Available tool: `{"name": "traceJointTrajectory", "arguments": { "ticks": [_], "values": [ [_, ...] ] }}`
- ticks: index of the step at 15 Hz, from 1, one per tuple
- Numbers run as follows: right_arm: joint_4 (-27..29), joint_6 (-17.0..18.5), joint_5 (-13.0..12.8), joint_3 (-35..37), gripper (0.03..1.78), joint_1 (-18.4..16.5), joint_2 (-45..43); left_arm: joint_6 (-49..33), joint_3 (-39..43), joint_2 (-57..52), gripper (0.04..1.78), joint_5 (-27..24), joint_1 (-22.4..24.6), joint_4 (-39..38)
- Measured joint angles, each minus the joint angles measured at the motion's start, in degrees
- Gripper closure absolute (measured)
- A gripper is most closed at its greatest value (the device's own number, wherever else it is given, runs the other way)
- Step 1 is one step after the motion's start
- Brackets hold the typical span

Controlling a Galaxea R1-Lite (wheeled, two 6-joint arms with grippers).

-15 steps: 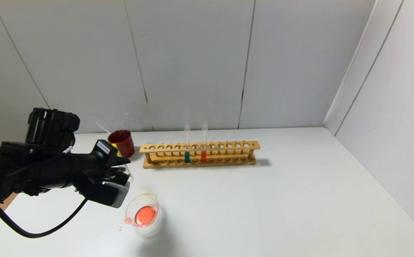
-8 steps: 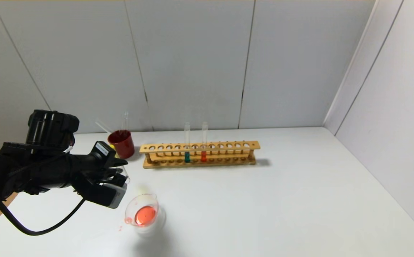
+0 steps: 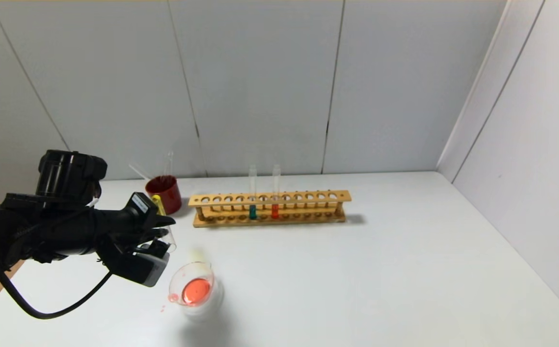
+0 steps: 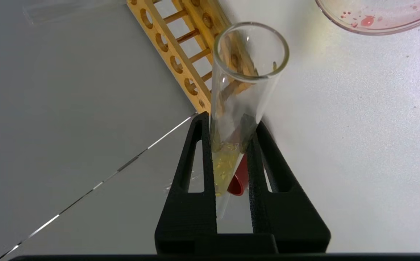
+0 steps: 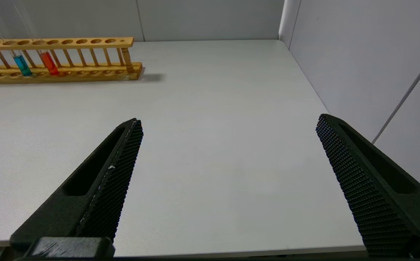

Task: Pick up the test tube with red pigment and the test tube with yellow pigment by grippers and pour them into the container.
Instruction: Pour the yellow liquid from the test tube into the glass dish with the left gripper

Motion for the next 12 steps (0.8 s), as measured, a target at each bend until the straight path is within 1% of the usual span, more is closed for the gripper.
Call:
{"name": "traceJointTrajectory", "arguments": {
  "ticks": [6, 9, 12],
  "values": [
    [0.00, 0.00, -0.02, 0.00, 0.06, 0.00, 0.00, 0.48, -0.06, 0.16, 1.52, -0.52, 0.52, 0.00],
    [0.00, 0.00, -0.02, 0.00, 0.06, 0.00, 0.00, 2.62, -0.35, 0.16, 1.52, -0.35, 0.52, -0.09],
    [0.00, 0.01, 0.00, 0.00, 0.06, 0.00, 0.00, 2.79, -0.46, 0.21, 1.52, -0.27, 0.52, -0.09]
  ]
}}
